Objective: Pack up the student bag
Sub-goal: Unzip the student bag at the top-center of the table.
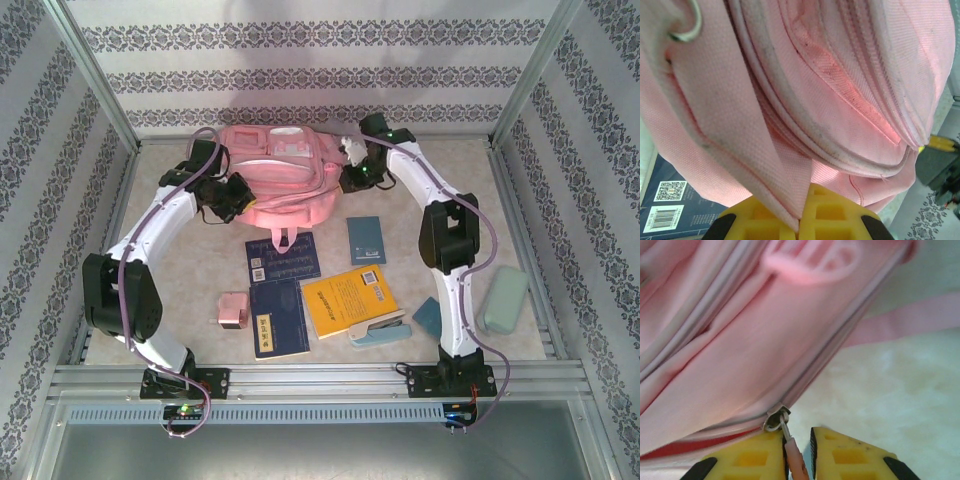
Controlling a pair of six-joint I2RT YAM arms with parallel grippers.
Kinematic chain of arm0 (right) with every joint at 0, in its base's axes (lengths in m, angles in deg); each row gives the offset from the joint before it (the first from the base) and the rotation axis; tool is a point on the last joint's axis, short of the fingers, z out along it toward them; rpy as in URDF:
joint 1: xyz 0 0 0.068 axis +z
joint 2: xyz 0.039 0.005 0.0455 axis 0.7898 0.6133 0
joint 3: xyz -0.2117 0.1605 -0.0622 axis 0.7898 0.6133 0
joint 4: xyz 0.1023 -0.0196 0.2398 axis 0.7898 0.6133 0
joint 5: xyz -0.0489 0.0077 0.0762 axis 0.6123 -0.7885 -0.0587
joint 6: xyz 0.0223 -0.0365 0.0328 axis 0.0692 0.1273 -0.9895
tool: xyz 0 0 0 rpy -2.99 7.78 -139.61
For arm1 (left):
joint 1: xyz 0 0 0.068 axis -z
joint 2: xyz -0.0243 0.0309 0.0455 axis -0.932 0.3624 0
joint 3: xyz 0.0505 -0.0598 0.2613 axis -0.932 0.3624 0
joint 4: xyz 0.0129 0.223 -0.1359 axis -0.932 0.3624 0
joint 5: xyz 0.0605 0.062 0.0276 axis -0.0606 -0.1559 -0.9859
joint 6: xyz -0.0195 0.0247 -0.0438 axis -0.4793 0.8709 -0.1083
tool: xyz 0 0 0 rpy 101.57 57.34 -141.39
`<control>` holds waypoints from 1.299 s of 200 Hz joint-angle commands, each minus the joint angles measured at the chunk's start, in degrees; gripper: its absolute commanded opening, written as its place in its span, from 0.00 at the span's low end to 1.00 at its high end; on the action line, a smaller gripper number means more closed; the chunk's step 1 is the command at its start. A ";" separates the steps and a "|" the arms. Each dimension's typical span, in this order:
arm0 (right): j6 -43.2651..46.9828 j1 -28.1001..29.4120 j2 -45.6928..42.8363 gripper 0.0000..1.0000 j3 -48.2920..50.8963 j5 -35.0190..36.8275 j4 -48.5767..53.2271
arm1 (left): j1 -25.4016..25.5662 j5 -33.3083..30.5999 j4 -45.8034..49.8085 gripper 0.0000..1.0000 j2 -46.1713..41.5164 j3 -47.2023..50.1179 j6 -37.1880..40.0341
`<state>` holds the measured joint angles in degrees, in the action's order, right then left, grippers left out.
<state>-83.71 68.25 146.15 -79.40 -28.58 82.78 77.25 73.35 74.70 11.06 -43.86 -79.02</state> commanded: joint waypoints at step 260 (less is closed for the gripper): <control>-33.64 -0.30 -37.33 0.40 51.97 7.89 -36.95 | 16.63 -7.56 19.34 0.55 27.57 -41.67 31.33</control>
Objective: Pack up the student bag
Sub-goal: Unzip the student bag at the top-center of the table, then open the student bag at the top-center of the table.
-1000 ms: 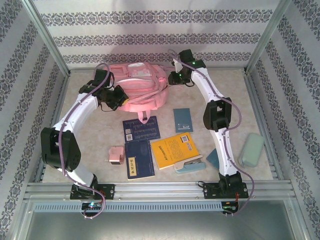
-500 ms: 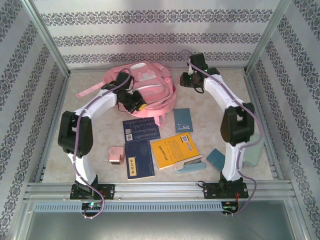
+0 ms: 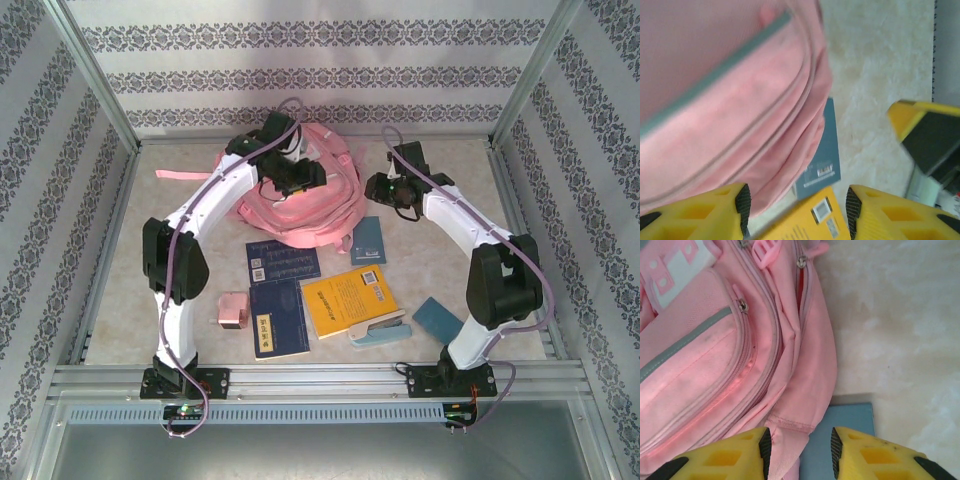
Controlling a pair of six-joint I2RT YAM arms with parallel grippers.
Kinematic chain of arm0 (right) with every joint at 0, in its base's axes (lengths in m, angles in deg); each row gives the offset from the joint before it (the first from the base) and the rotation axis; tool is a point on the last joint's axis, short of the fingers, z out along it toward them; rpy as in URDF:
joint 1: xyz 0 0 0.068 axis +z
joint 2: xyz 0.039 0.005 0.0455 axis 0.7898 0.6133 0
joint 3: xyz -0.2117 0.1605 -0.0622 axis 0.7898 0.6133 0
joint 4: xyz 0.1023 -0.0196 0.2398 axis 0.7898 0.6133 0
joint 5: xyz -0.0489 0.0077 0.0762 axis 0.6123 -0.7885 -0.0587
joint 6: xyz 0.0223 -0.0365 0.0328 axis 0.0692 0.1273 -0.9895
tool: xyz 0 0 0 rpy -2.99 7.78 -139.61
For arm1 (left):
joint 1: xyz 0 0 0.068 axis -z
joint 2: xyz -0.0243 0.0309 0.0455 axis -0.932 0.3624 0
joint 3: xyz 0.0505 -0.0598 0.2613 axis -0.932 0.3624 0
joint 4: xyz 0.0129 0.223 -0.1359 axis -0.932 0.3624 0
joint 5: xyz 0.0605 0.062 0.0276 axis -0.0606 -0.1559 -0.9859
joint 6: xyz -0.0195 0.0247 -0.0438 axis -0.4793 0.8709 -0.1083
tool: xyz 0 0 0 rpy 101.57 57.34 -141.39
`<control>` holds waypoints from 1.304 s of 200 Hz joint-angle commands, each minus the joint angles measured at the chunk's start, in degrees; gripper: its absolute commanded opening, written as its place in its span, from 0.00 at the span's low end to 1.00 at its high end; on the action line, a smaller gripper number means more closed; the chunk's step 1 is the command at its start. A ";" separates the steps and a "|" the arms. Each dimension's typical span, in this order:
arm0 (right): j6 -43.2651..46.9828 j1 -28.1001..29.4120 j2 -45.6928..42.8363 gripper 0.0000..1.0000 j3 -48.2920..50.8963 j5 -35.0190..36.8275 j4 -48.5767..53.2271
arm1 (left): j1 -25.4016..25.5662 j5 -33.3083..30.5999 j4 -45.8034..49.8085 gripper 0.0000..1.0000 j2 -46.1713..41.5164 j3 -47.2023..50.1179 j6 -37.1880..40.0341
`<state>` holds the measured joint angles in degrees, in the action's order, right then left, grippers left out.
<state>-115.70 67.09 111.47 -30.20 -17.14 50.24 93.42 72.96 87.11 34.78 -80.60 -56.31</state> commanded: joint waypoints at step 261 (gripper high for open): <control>-1.68 4.02 -1.04 0.44 6.83 -11.75 -6.91 | -4.27 8.88 3.37 0.45 18.48 -12.24 19.08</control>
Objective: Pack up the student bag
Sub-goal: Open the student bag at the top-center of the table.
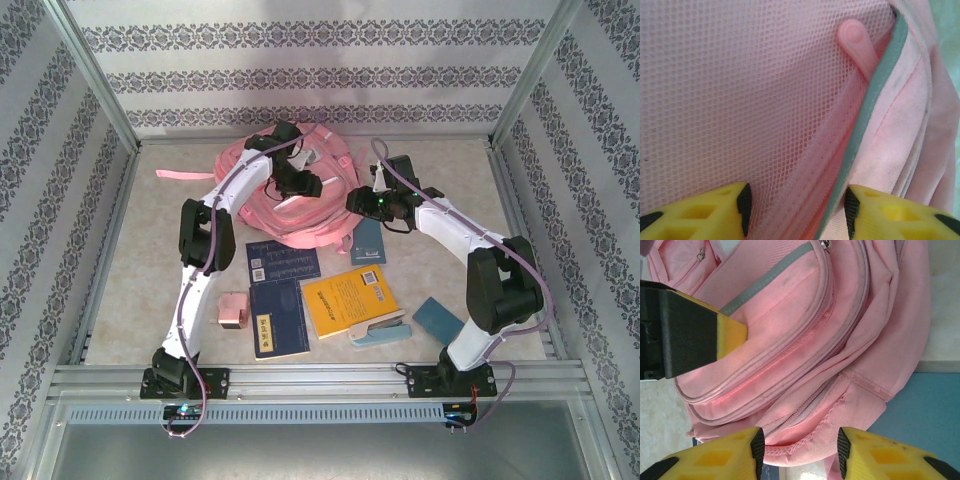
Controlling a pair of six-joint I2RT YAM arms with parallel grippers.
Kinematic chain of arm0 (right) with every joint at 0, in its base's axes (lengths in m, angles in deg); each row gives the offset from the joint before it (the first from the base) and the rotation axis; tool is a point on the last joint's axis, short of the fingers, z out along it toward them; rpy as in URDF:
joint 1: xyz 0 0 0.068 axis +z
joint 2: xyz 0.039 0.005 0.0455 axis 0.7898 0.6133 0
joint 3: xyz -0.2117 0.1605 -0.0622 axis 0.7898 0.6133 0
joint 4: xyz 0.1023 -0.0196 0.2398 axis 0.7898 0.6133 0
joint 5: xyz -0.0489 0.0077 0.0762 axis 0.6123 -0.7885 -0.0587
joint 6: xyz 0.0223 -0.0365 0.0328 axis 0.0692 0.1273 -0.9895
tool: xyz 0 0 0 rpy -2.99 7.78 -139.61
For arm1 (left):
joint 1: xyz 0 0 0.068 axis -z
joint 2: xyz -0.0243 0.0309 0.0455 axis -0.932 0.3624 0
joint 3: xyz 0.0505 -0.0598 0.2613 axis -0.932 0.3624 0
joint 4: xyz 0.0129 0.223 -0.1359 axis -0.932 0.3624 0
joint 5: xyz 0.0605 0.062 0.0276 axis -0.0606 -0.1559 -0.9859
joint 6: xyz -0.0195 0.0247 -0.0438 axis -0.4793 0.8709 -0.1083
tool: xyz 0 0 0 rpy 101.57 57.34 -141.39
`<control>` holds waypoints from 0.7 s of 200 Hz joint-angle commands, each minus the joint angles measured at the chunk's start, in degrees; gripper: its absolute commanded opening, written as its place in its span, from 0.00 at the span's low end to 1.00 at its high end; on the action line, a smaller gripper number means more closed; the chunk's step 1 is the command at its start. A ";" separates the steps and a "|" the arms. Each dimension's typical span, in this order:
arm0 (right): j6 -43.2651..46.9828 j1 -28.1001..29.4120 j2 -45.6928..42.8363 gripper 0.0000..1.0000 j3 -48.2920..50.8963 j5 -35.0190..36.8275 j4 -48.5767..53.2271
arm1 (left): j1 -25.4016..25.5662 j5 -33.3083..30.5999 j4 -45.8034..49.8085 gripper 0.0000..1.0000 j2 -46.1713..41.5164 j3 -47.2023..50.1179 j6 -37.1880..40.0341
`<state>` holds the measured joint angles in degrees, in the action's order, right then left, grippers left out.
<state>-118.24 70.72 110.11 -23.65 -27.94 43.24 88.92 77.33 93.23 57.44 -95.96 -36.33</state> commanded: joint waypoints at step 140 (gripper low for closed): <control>3.64 2.78 -4.75 0.51 0.51 10.20 4.91 | -3.58 7.95 -11.65 0.00 -11.74 4.30 -8.42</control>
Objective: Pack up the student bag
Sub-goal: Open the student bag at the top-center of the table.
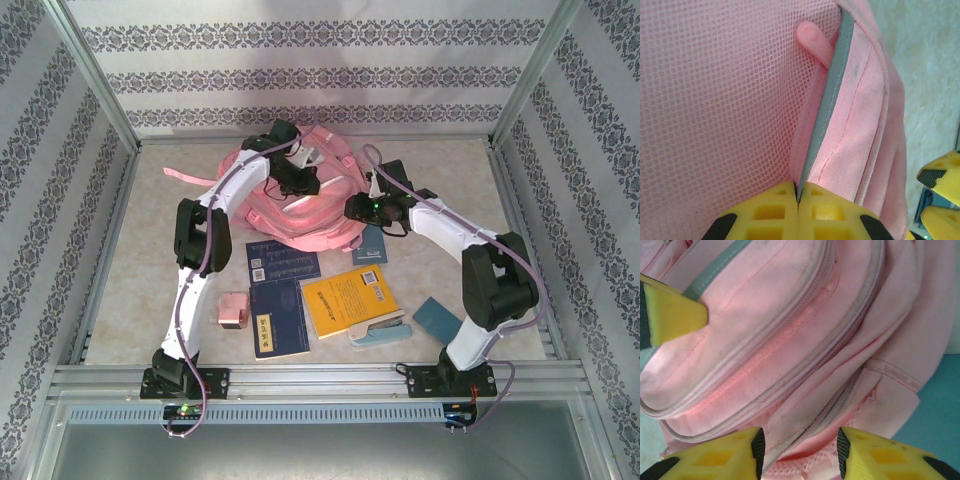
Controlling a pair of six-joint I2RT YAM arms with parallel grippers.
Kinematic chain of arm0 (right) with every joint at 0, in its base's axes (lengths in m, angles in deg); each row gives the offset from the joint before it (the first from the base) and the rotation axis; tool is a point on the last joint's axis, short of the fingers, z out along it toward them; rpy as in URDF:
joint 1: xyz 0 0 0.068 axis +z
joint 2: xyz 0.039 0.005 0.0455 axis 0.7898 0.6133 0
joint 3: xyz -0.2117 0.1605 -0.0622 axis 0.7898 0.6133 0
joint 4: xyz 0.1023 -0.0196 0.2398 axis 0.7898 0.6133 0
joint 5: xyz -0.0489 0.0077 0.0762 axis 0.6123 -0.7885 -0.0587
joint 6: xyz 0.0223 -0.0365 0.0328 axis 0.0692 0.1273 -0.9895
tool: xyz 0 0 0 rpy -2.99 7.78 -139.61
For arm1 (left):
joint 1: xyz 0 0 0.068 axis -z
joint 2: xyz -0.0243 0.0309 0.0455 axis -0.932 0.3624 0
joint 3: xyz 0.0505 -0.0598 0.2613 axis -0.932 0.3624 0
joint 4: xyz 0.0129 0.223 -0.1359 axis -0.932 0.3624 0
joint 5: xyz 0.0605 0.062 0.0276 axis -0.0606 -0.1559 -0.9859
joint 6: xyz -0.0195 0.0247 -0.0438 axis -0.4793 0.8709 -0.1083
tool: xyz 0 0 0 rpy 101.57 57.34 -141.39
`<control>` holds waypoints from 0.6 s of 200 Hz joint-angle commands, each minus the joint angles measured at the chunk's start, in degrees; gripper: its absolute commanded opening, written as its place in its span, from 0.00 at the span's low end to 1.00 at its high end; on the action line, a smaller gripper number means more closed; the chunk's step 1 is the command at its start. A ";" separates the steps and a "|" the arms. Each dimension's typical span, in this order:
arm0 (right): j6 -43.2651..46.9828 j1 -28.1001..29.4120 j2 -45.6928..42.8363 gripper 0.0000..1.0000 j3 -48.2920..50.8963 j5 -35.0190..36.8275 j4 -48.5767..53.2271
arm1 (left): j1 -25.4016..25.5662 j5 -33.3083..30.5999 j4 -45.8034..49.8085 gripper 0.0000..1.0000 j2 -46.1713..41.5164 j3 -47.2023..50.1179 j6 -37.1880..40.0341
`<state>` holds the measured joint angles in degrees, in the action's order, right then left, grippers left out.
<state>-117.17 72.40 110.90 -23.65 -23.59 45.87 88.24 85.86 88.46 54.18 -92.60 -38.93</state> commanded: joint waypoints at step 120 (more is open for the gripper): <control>19.72 23.85 -3.88 0.68 -3.80 5.04 17.51 | -10.23 -8.95 -16.36 0.00 -15.83 5.95 -17.23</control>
<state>-103.18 88.90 103.40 -22.66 -17.14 57.65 79.39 78.99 75.79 39.52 -85.28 -53.82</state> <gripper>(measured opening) 0.674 0.058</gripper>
